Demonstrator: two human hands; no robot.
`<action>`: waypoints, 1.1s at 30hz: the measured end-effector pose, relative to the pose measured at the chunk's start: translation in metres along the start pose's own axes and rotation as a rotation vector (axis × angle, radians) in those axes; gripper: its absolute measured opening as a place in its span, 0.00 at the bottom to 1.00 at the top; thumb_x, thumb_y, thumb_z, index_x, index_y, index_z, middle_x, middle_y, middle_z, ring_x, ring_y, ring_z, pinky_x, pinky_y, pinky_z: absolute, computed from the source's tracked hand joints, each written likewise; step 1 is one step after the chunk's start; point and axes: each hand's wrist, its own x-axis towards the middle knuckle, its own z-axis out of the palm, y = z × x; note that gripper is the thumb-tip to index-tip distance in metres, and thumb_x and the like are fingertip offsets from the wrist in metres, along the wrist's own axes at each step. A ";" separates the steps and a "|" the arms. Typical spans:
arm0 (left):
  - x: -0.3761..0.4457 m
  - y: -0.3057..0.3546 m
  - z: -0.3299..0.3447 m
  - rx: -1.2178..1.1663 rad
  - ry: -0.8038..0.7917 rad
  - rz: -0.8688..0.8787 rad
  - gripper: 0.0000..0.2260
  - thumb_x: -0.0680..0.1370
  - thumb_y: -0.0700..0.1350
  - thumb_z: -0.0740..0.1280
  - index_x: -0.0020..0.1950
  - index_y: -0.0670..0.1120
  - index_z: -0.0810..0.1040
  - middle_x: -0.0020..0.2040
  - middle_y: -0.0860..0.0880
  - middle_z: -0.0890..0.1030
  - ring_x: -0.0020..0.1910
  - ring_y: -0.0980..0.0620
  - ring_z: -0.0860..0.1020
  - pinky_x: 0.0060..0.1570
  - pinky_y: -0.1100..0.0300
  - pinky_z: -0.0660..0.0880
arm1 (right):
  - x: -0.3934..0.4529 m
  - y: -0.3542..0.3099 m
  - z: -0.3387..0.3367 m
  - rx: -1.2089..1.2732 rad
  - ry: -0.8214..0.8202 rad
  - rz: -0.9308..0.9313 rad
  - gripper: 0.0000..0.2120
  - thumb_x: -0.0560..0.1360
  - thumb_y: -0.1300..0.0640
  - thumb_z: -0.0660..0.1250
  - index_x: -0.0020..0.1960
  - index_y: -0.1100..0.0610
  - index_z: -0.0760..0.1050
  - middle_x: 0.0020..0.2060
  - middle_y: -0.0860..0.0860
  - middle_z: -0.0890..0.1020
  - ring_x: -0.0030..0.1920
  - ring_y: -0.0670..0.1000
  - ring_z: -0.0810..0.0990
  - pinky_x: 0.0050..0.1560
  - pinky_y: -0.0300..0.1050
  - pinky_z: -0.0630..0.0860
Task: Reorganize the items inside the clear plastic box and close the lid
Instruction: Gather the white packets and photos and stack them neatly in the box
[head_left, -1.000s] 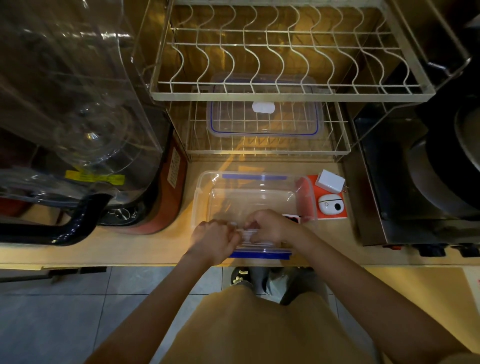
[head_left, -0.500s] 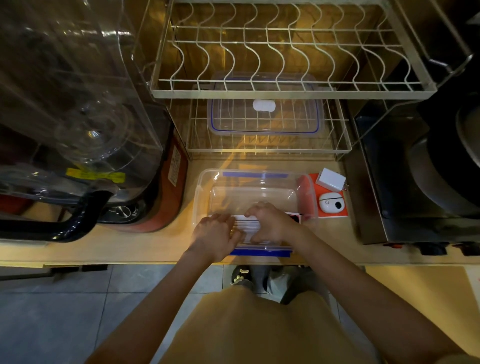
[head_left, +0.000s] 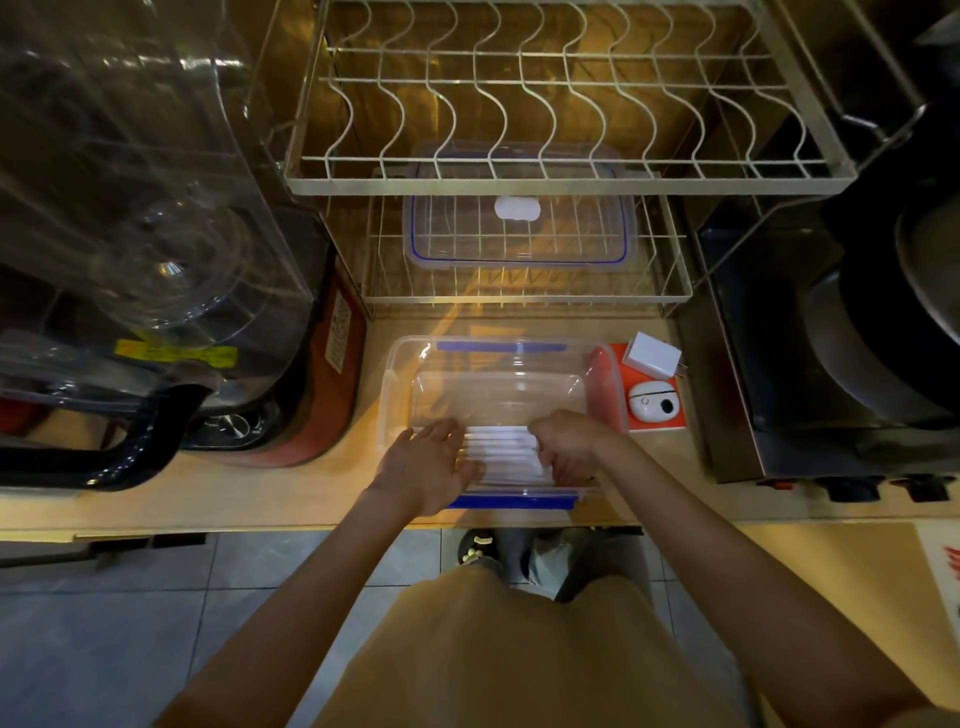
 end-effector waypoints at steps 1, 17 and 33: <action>-0.001 0.001 -0.001 -0.008 0.013 -0.004 0.25 0.80 0.55 0.50 0.74 0.46 0.56 0.76 0.48 0.59 0.74 0.48 0.59 0.72 0.51 0.57 | -0.003 -0.002 0.003 -0.007 0.003 -0.014 0.16 0.81 0.58 0.51 0.35 0.55 0.66 0.33 0.53 0.70 0.33 0.49 0.70 0.39 0.43 0.72; -0.001 0.000 0.003 -0.059 0.082 0.007 0.23 0.79 0.55 0.52 0.73 0.49 0.60 0.73 0.48 0.66 0.72 0.48 0.63 0.70 0.49 0.60 | 0.001 -0.002 -0.008 0.278 -0.060 0.093 0.34 0.78 0.39 0.49 0.63 0.69 0.70 0.51 0.65 0.80 0.54 0.60 0.80 0.55 0.48 0.77; -0.003 0.003 0.001 -0.053 0.088 0.007 0.20 0.79 0.54 0.53 0.69 0.50 0.65 0.72 0.47 0.66 0.67 0.46 0.68 0.65 0.49 0.65 | 0.007 -0.006 -0.004 0.412 -0.057 0.043 0.28 0.79 0.43 0.54 0.66 0.65 0.66 0.58 0.63 0.74 0.54 0.58 0.74 0.60 0.49 0.70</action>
